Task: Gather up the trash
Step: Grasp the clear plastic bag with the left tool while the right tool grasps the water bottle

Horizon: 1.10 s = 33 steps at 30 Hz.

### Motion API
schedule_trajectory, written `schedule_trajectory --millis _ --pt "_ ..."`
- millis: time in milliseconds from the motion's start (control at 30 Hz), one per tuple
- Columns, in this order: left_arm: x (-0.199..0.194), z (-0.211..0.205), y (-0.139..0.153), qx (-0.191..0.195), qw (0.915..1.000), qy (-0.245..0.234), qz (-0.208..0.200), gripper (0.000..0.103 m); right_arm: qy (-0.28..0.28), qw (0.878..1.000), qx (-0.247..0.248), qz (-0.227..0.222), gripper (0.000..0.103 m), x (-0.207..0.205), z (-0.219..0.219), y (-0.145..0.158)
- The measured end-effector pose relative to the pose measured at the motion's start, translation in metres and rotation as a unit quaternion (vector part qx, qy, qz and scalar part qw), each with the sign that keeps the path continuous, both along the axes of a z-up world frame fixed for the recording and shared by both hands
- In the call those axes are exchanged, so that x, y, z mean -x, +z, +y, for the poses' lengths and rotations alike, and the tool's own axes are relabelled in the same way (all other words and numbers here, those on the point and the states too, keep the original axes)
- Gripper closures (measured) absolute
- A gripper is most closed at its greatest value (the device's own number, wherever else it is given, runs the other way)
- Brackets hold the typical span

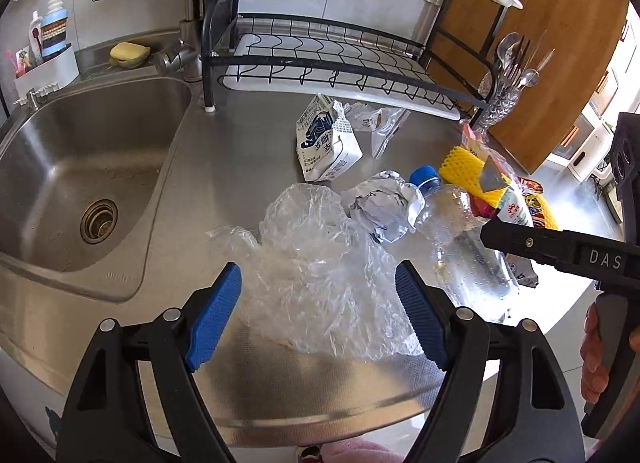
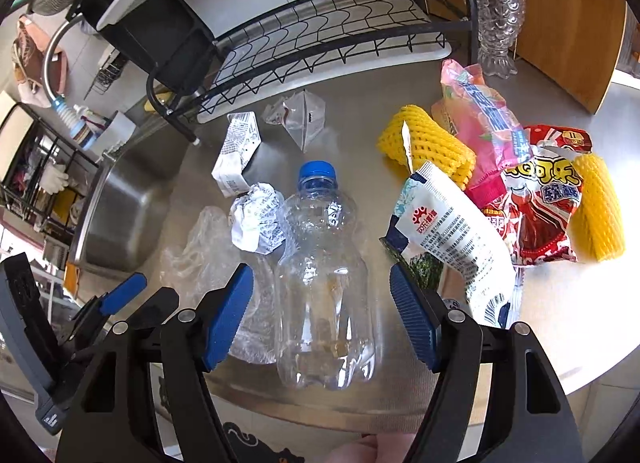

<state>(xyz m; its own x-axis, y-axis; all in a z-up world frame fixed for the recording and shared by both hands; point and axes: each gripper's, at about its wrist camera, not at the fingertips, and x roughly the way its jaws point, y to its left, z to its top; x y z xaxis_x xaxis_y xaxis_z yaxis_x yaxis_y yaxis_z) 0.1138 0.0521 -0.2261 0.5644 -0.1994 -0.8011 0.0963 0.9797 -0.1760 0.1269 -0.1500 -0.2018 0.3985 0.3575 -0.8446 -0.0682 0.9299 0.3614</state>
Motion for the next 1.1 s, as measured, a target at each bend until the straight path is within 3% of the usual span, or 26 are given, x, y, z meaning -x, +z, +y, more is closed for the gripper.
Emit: schedule_trajectory --millis 133,300,533,633,700,767,867,1100 --pt "-0.011 -0.003 -0.017 -0.005 0.9998 -0.002 0.019 0.028 0.005 1.0 0.005 0.024 0.032 -0.009 0.003 -0.018" --pt "-0.014 -0.005 -0.033 -0.009 0.9993 -0.005 0.036 0.037 0.017 0.999 0.016 0.044 0.032 -0.012 0.009 -0.035" --pt "-0.013 -0.013 -0.043 -0.039 0.9989 -0.009 0.025 0.038 0.021 0.998 0.031 0.045 0.035 -0.012 0.011 -0.046" --pt "-0.011 -0.021 -0.043 -0.077 0.9969 -0.01 0.01 0.058 0.02 0.998 0.035 0.037 0.038 -0.01 0.011 -0.046" --pt "-0.012 -0.02 -0.042 -0.079 0.9968 -0.007 0.01 0.084 0.018 0.999 0.032 0.035 0.039 -0.008 0.01 -0.046" --pt "-0.012 -0.015 -0.041 -0.068 0.9975 0.001 0.018 0.097 0.017 0.999 0.029 0.035 0.04 -0.007 0.008 -0.046" --pt "-0.008 -0.006 -0.036 -0.054 0.9982 0.013 0.022 0.099 0.015 0.999 0.02 0.027 0.04 -0.005 0.005 -0.04" --pt "0.023 0.001 0.008 -0.047 0.9983 0.028 -0.018 0.1 0.008 1.0 0.013 -0.015 0.041 0.012 0.0 -0.007"
